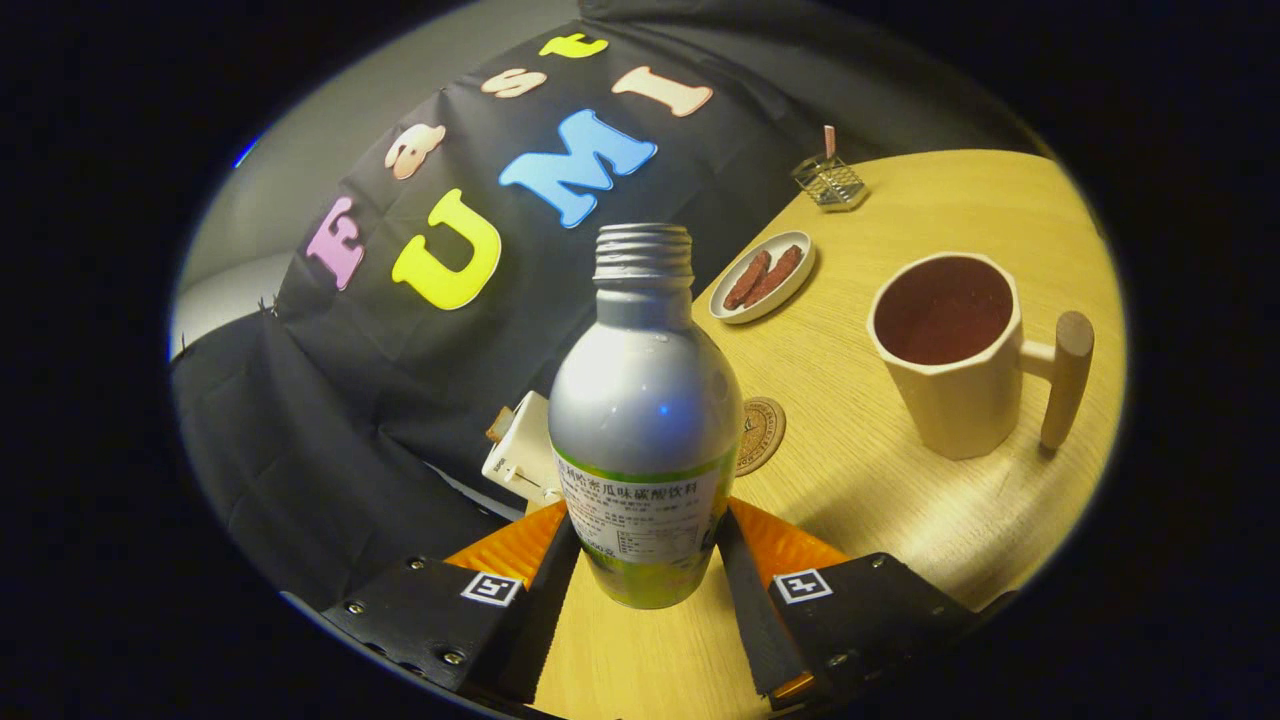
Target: Take the bottle from table, then pour the juice into the cup, finally place the bottle on the coaster
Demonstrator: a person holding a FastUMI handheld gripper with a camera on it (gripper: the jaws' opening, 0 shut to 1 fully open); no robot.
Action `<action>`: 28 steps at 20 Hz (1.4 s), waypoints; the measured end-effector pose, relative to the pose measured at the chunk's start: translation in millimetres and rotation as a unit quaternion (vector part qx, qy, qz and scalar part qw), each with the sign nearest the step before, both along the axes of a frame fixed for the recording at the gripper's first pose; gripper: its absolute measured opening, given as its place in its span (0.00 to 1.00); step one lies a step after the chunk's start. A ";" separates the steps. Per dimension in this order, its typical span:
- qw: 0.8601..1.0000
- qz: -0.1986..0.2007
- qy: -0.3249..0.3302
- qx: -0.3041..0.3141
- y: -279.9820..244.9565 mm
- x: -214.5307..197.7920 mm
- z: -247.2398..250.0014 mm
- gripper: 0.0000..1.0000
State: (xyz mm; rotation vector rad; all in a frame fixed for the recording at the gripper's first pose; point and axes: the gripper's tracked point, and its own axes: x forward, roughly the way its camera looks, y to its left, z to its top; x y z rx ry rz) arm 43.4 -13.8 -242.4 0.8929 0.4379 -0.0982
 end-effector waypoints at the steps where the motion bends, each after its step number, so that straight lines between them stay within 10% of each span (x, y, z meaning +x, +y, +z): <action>1: 1.000 -0.004 0.002 0.011 -2.5 -1.1 -2.6 0.76; 18: 0.969 -0.070 0.038 0.235 -19.3 -1.0 -9.8 0.76; 28: 0.924 -0.084 0.035 0.370 -15.4 -0.5 15.2 0.76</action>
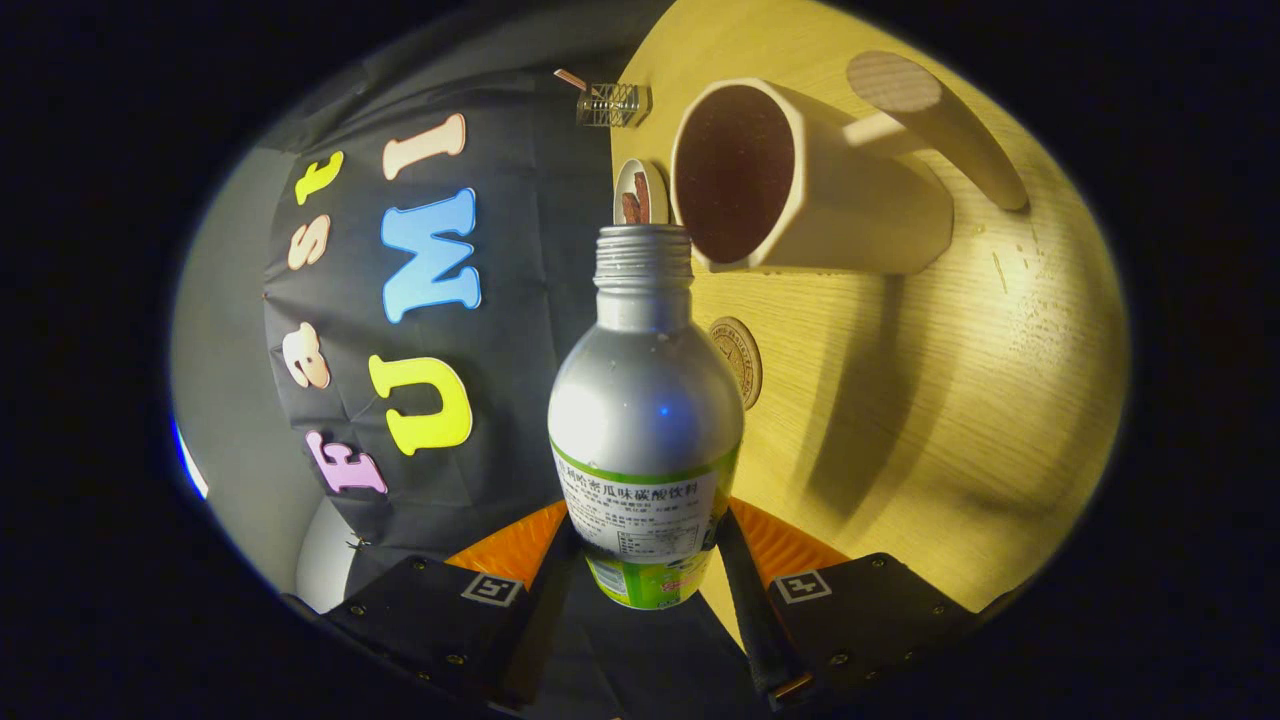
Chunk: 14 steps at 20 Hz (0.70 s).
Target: Take the bottle from table, then pour the juice into the cup, finally place the bottle on the coaster
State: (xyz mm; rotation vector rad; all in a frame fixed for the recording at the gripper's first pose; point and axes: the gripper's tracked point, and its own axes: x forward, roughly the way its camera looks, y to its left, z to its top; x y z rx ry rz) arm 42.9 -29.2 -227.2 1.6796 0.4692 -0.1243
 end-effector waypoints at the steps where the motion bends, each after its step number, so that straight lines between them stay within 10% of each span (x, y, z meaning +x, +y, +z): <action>1: 1.000 -0.001 0.002 0.010 -0.5 0.0 1.3 0.76; 14: 0.995 -0.005 0.014 0.094 -6.7 -0.7 14.6 0.76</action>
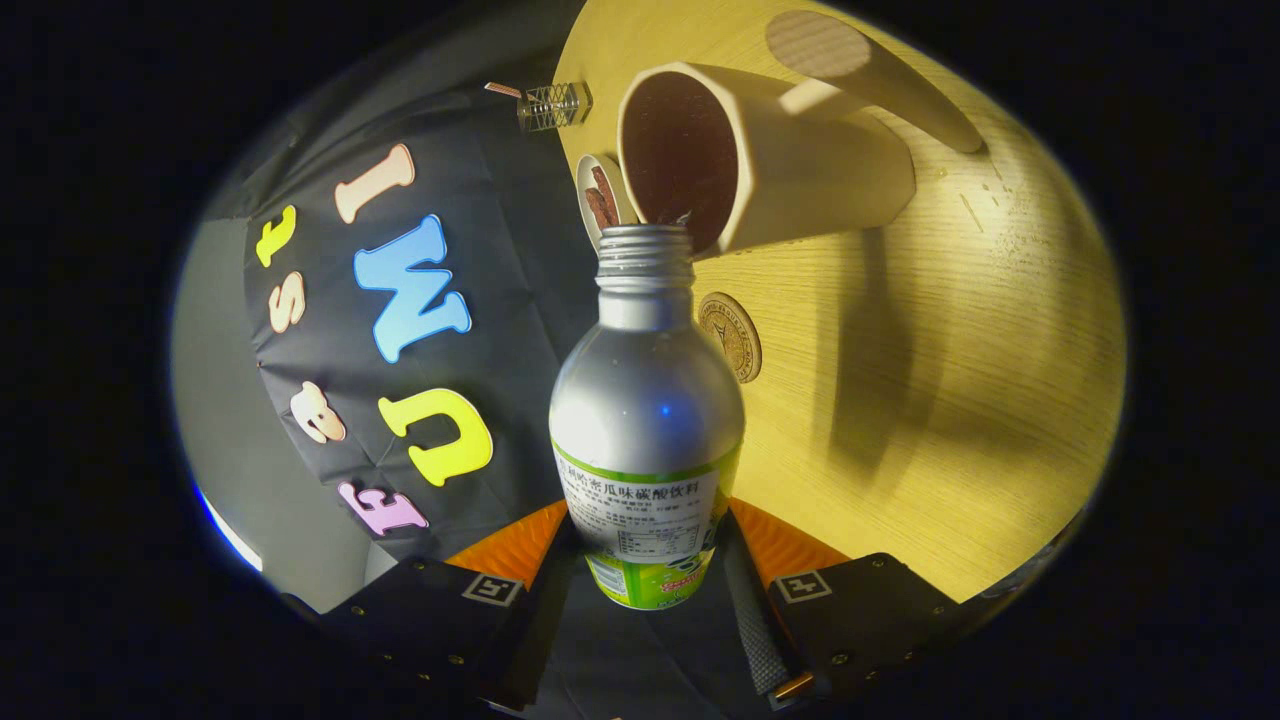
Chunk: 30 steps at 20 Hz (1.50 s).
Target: Take the bottle from table, then pour the juice into the cup, finally place the bottle on the coaster
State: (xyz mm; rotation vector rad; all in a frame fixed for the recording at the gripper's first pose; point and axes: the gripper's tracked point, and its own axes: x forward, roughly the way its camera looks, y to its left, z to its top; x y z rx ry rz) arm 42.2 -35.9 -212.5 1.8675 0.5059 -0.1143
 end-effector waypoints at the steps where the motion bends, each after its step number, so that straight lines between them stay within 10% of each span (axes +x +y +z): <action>1: 1.000 0.001 0.000 0.005 -1.2 -0.8 1.4 0.76; 30: 0.989 -0.036 0.022 0.143 -3.8 14.5 39.5 0.76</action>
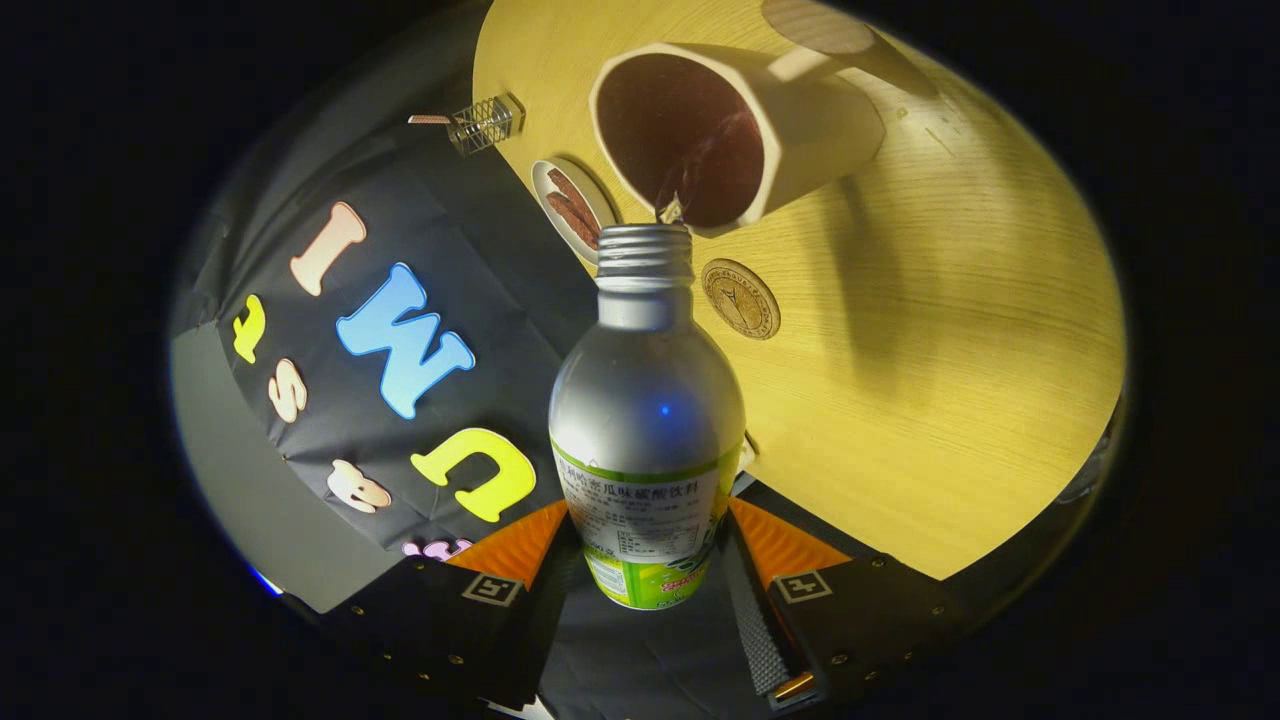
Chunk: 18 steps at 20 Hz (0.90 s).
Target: Take the bottle from table, then pour the juice into the cup, finally place the bottle on the coaster
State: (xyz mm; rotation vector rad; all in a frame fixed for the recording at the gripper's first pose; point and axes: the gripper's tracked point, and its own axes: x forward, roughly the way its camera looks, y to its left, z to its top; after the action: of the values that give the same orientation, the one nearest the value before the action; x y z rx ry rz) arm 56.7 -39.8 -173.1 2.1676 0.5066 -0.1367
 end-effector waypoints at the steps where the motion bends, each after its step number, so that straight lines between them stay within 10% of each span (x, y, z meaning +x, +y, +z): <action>1: 1.000 -0.001 -0.001 0.003 -0.7 0.3 1.5 0.76; 18: 1.000 -0.009 0.000 0.023 -0.5 4.2 26.1 0.76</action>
State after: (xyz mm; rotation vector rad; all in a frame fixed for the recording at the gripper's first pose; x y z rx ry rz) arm 60.9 -40.3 -147.0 2.2182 0.4940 -0.1362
